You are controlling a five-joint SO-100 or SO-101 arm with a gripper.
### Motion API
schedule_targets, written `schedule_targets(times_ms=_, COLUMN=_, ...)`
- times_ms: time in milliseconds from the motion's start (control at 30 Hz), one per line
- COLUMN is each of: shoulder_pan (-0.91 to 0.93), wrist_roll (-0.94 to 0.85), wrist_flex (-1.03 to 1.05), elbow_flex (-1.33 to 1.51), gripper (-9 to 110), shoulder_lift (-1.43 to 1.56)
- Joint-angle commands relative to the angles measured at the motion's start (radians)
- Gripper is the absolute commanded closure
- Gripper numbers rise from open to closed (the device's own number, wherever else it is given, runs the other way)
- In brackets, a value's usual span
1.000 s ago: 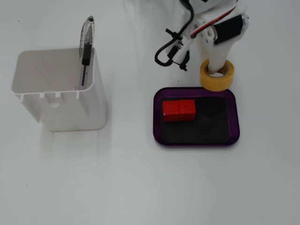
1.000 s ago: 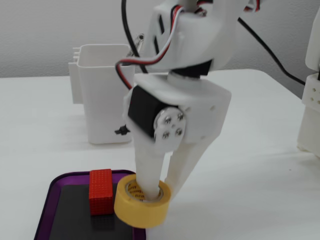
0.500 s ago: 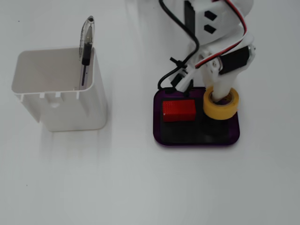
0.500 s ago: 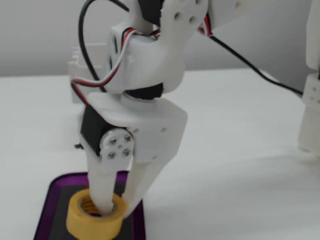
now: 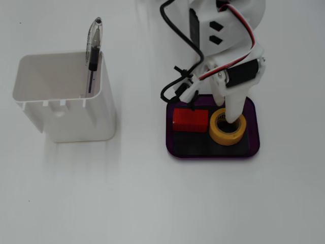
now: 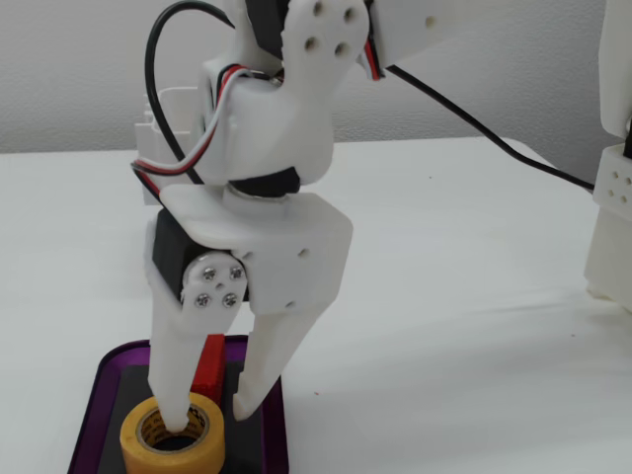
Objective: Pick up the yellow tape and place it in the box.
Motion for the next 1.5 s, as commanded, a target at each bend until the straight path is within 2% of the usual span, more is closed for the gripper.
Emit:
schedule_targets(times_ms=0, shoulder_pan=-0.009, wrist_roll=0.006, wrist_flex=0.112, elbow_flex=-0.086, gripper=91, shoulder_lift=0.167)
schedule_targets(times_ms=267, shoulder_pan=0.0, wrist_roll=0.008, wrist_flex=0.339, elbow_flex=-0.13, gripper=91, shoulder_lift=0.6)
schedule_targets(times_ms=467, shoulder_pan=0.015, wrist_roll=0.06, wrist_flex=0.393, elbow_flex=0.204, gripper=91, shoulder_lift=0.894)
schedule_targets(times_ms=600, shoulder_pan=0.087, wrist_roll=0.064, wrist_flex=0.365, elbow_flex=0.482, gripper=91, shoulder_lift=1.101)
schedule_targets(times_ms=867, shoulder_pan=0.201, wrist_roll=0.064, wrist_flex=0.149, elbow_flex=1.029, gripper=91, shoulder_lift=1.529)
schedule_targets(times_ms=1100, shoulder_pan=0.233, wrist_roll=0.066, wrist_flex=0.035, elbow_flex=1.43, gripper=91, shoulder_lift=1.927)
schedule_targets(times_ms=1300, shoulder_pan=0.227, wrist_roll=0.067, wrist_flex=0.046, elbow_flex=1.651, gripper=91, shoulder_lift=2.232)
schedule_targets(times_ms=1467, shoulder_pan=0.23, wrist_roll=0.069, wrist_flex=0.046, elbow_flex=1.706, gripper=91, shoulder_lift=2.203)
